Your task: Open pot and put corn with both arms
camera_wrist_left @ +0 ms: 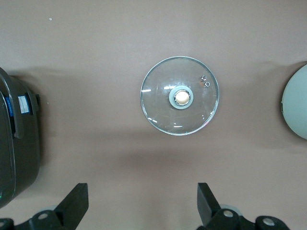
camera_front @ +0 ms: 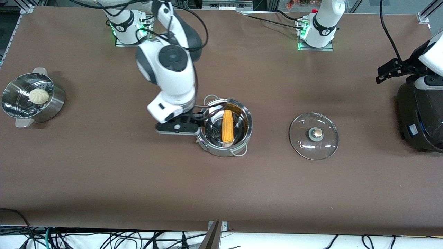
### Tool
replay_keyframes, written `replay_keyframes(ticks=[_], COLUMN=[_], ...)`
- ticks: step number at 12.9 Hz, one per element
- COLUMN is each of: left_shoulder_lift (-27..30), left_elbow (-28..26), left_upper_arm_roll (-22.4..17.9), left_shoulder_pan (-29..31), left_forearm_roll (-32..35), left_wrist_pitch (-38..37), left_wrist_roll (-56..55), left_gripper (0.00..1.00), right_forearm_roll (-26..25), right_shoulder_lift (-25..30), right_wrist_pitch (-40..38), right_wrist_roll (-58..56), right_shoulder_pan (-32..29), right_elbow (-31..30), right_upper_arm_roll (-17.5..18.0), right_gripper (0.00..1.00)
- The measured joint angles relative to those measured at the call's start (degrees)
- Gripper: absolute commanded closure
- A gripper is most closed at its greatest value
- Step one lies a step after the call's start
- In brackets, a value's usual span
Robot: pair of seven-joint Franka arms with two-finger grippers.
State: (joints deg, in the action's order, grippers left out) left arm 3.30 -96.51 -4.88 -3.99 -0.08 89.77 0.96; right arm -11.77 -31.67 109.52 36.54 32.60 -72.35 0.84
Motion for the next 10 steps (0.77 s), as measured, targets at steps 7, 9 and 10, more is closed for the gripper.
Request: replay_keyframes(ticks=[7,9,10], left_shoulder_lift=[0.0,0.0,0.0], left_elbow=[0.0,0.0,0.1], left_upper_arm_roll=[0.0,0.0,0.0], left_shoulder_pan=[0.0,0.0,0.0], left_forearm_roll=[0.0,0.0,0.0], left_wrist_pitch=[0.0,0.0,0.0], left_wrist_roll=[0.0,0.0,0.0], left_gripper=[0.0,0.0,0.0], right_forearm_roll=[4.9,5.2,5.2], right_shoulder_lift=[6.8,9.0,10.0], right_wrist_pitch=[-9.6,-12.5,-13.2], right_wrist_roll=[-21.7,-24.5,-24.6], right_shoulder_pan=[-20.4,-23.0,-23.5], right_elbow=[0.0,0.0,-0.4], right_upper_arm_roll=[-0.6,-0.6,-0.6], right_gripper=[0.0,0.0,0.0])
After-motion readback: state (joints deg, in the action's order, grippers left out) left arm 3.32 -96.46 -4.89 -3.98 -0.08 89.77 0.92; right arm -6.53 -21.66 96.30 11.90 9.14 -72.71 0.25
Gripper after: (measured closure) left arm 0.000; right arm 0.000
